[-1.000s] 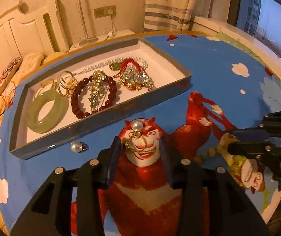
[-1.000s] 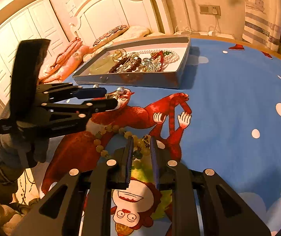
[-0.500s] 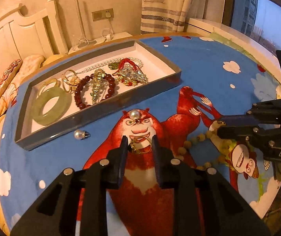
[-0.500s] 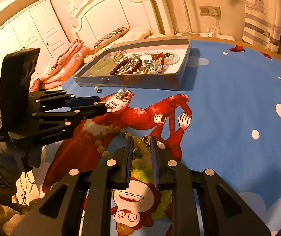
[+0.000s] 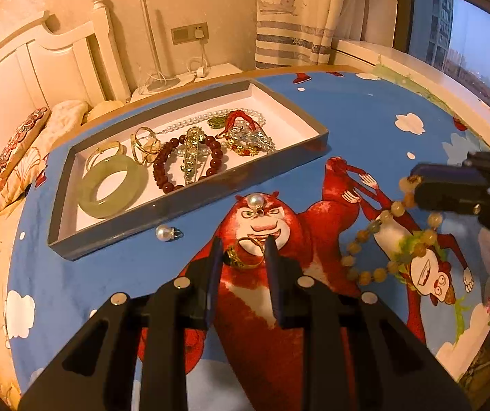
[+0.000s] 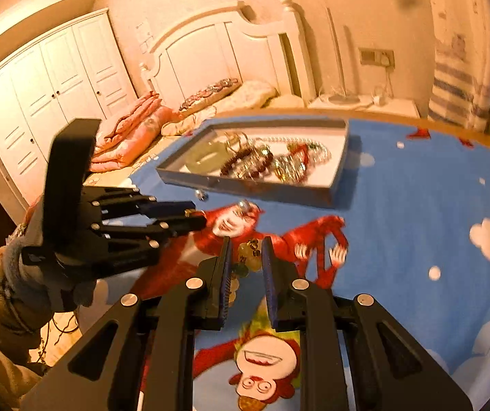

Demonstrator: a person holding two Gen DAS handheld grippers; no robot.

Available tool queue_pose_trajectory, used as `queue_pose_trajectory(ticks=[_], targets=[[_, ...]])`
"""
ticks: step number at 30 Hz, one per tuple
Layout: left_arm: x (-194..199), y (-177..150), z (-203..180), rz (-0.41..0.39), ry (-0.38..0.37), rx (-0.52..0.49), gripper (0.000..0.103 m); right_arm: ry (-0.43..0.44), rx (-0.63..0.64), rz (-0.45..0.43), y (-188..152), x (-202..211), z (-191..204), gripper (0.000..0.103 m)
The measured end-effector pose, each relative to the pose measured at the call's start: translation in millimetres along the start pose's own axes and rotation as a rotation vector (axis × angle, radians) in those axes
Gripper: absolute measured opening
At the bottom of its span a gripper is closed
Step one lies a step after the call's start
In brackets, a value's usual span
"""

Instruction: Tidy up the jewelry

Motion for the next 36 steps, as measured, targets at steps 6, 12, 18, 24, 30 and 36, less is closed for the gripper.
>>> queue_pose_trajectory(ticks=[6,12,18,24,30,36], targets=[[3.0,4.8,8.6,-0.021,0.003,0.006,0.024,-0.024,0.046,-0.022,20.2,2.2,8.0,0.008],[7.4,9.0,20.1,-0.043,0.012,0.023,0.024,-0.064,0.048,0.003,25.9,-5.2,-0.2,0.008],[10.1,0.3,28.1,-0.041,0.009,0.044,0.024,-0.027,-0.11,0.143,-9.4,-27.9,-22.9,0.059],[13.3,-3.1,32.3,-0.048,0.007,0.054,0.024,-0.017,0.018,0.316,-41.0,-56.9,16.2,0.053],[14.4,-7.8,38.7,-0.05,0.005,0.074,0.024,-0.127,0.134,0.338,-50.7,-63.3,23.4,0.012],[17.4,-10.1,44.4,-0.058,0.006,0.079,0.024,-0.024,-0.004,0.231,-42.6,-40.5,13.4,0.012]])
Point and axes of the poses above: each gripper's, at about its wrist camera, not at the fingertips, and x roughly against the way its jaws point, z to its left, y to its top, the point moved 6 cm from there along -x, roughly the way its jaws point, and after that the axes turned 12 degrees about y, right-handed, at the moved point
